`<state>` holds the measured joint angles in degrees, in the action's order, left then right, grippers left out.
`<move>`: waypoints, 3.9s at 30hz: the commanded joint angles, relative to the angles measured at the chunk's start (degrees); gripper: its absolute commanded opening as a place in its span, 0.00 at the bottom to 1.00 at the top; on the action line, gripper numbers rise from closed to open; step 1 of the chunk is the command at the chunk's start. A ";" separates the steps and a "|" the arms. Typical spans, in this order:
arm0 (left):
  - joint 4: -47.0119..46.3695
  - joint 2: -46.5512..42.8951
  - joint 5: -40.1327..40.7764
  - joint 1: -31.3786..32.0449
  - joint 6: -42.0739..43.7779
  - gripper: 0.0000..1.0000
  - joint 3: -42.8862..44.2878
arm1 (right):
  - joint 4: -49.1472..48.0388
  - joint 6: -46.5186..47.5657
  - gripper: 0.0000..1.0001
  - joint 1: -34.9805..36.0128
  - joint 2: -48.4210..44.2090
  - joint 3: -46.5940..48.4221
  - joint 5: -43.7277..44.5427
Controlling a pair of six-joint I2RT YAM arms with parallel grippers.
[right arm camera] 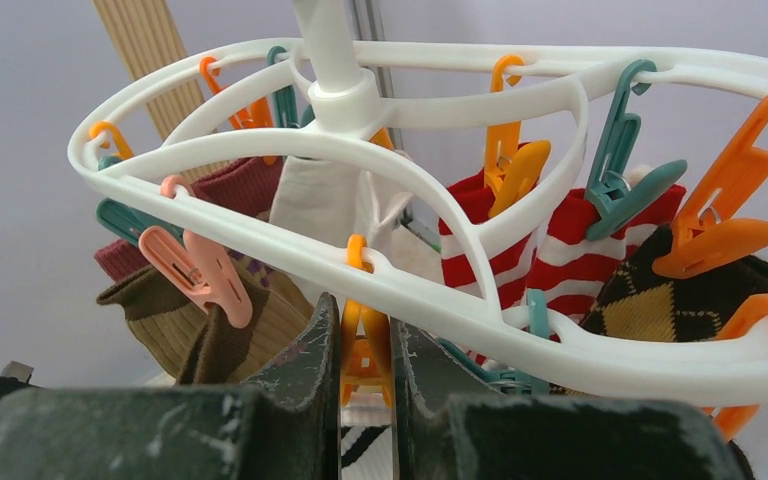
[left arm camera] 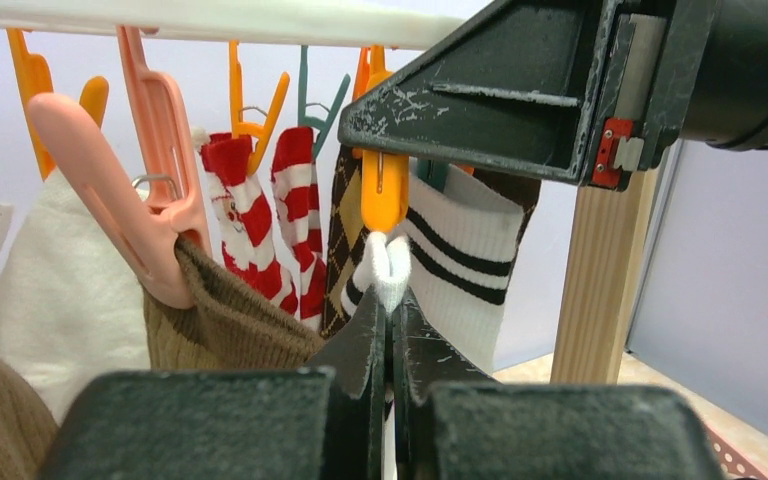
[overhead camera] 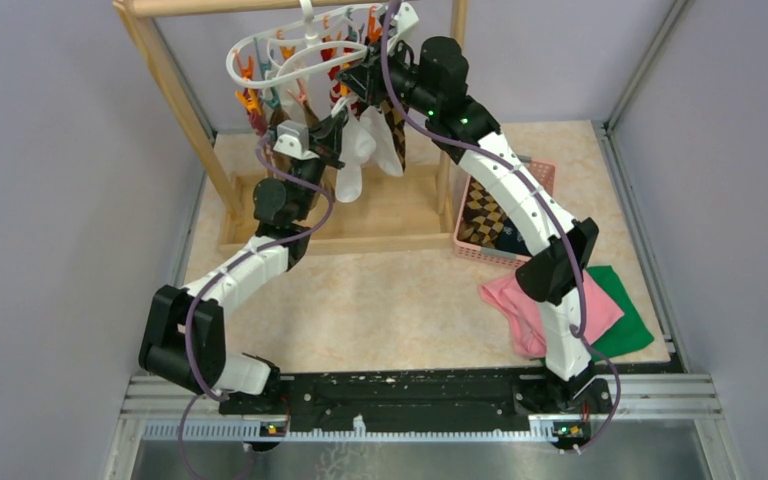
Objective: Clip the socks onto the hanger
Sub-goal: Clamp the sock onto the hanger.
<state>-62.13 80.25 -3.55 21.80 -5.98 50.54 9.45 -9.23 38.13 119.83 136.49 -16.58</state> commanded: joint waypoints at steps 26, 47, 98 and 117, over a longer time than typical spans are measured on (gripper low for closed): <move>-0.77 -1.42 -11.88 -5.52 -13.89 0.00 2.50 | -5.62 3.42 0.00 -0.40 -6.36 -4.88 -10.26; 7.09 0.06 -19.83 -8.97 -19.54 0.00 9.10 | -9.01 3.61 0.00 -1.44 -7.41 -7.45 -16.02; -7.87 3.08 -27.00 -12.75 -30.45 0.00 7.09 | -7.77 7.03 0.12 -2.20 -8.74 -10.54 -13.96; -7.39 3.29 -27.09 -12.75 -30.97 0.00 8.78 | -6.40 7.37 0.35 -2.25 -9.07 -10.10 -14.04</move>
<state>-66.41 83.50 -30.24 9.41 -36.12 56.80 1.56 -2.55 36.18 114.48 126.26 -29.41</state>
